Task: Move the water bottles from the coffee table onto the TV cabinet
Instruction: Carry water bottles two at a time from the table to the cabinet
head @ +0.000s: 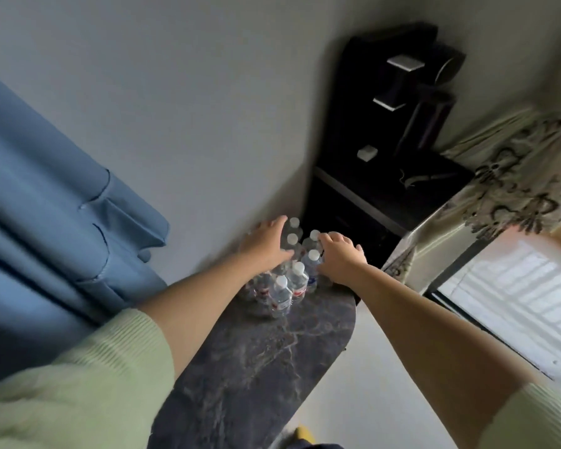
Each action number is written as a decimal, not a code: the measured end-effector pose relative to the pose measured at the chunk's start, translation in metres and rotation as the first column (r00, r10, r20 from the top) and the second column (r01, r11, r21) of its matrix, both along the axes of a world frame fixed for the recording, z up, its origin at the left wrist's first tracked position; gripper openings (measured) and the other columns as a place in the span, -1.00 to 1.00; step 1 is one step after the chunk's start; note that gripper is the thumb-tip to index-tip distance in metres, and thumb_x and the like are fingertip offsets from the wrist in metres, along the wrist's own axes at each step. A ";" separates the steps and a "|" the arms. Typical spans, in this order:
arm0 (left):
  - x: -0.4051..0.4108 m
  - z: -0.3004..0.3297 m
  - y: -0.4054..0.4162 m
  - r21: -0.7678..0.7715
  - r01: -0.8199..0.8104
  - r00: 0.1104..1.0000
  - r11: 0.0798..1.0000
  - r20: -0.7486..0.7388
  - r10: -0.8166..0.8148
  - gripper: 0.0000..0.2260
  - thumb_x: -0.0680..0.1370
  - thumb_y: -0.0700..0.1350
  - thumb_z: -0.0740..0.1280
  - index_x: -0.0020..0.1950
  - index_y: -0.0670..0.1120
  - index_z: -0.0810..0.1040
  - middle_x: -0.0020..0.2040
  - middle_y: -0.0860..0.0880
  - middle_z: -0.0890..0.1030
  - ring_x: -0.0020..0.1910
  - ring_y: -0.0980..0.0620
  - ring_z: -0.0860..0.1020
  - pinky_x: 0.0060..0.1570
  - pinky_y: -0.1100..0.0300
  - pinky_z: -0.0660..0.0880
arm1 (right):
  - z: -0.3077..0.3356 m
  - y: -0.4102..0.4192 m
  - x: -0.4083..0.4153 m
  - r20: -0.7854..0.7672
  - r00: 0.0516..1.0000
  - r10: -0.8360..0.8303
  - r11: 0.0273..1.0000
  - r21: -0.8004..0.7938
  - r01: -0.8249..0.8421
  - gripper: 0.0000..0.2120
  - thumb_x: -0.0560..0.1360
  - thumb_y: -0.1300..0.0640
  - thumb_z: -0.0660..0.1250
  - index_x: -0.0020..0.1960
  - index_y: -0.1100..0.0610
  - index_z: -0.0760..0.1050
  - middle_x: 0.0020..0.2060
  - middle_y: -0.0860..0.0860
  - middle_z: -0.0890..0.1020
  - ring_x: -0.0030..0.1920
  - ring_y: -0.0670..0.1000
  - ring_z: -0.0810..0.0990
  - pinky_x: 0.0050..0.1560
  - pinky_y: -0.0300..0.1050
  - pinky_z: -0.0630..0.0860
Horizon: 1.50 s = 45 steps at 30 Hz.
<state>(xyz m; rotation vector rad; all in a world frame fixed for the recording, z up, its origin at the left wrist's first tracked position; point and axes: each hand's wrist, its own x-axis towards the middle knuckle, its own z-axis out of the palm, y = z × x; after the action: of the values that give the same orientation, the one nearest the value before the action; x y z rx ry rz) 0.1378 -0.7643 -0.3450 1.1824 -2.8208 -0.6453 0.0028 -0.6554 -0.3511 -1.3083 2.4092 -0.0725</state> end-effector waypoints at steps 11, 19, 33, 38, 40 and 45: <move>0.012 0.041 0.015 -0.088 -0.250 0.966 0.964 0.053 0.255 -0.32 0.50 0.15 0.34 0.52 -0.02 0.14 0.42 -0.11 0.36 0.37 -0.14 0.35 0.27 -0.07 0.37 | 0.046 -0.043 -0.029 -0.113 0.904 0.413 0.911 0.035 -0.411 -0.54 0.51 -0.05 0.31 0.36 0.09 0.37 0.28 0.09 0.44 0.28 0.14 0.45 0.15 0.04 0.49; 0.044 0.038 0.071 -0.071 -0.524 0.846 0.849 0.075 0.528 -0.43 0.51 0.10 0.29 0.46 -0.03 0.21 0.34 -0.12 0.40 0.31 -0.15 0.38 0.21 -0.03 0.38 | 0.037 -0.061 0.001 -0.139 0.685 0.715 0.698 0.099 -0.709 -0.51 0.54 -0.15 0.26 0.37 0.08 0.36 0.32 0.09 0.45 0.33 0.14 0.44 0.29 0.06 0.44; 0.240 0.049 0.247 -0.050 -0.959 0.279 0.280 0.014 0.960 -0.48 0.51 0.13 0.33 0.38 -0.08 0.34 0.25 -0.10 0.52 0.22 -0.11 0.51 0.14 -0.02 0.48 | 0.044 0.001 0.230 -0.094 0.119 0.988 0.123 0.035 -0.992 -0.52 0.58 -0.12 0.17 0.41 0.10 0.32 0.33 0.13 0.41 0.34 0.15 0.41 0.27 0.02 0.39; 0.292 0.044 0.358 -0.022 -0.999 0.037 0.039 0.058 0.998 -0.50 0.50 0.17 0.33 0.31 -0.10 0.39 0.19 -0.13 0.55 0.19 -0.16 0.53 0.09 -0.02 0.50 | 0.040 0.082 0.308 -0.086 -0.117 0.989 -0.112 0.058 -0.992 -0.46 0.58 -0.16 0.15 0.47 0.08 0.27 0.40 0.12 0.39 0.38 0.15 0.40 0.33 0.06 0.40; 0.305 0.045 0.401 -0.006 -0.998 -0.055 -0.055 0.064 0.996 -0.53 0.51 0.14 0.33 0.31 -0.10 0.41 0.21 -0.14 0.55 0.20 -0.14 0.53 0.11 0.00 0.49 | 0.037 0.118 0.331 -0.076 -0.196 0.978 -0.192 0.058 -0.980 -0.47 0.59 -0.17 0.13 0.46 0.08 0.27 0.41 0.11 0.39 0.39 0.16 0.39 0.33 0.07 0.39; 0.323 0.053 0.505 -0.055 -0.968 -0.250 -0.247 0.054 0.967 -0.53 0.55 0.16 0.27 0.36 -0.08 0.43 0.28 -0.12 0.54 0.28 -0.11 0.49 0.19 0.08 0.42 | 0.043 0.206 0.373 -0.081 -0.307 0.948 -0.304 0.049 -0.951 -0.45 0.63 -0.19 -0.02 0.47 0.12 0.26 0.40 0.16 0.38 0.36 0.19 0.41 0.33 0.10 0.37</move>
<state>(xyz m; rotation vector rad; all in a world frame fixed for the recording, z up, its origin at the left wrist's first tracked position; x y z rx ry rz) 0.4603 -0.2594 -0.2919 2.7632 -0.7358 -0.3188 0.3757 -0.4490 -0.3082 -2.8967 0.4075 0.4446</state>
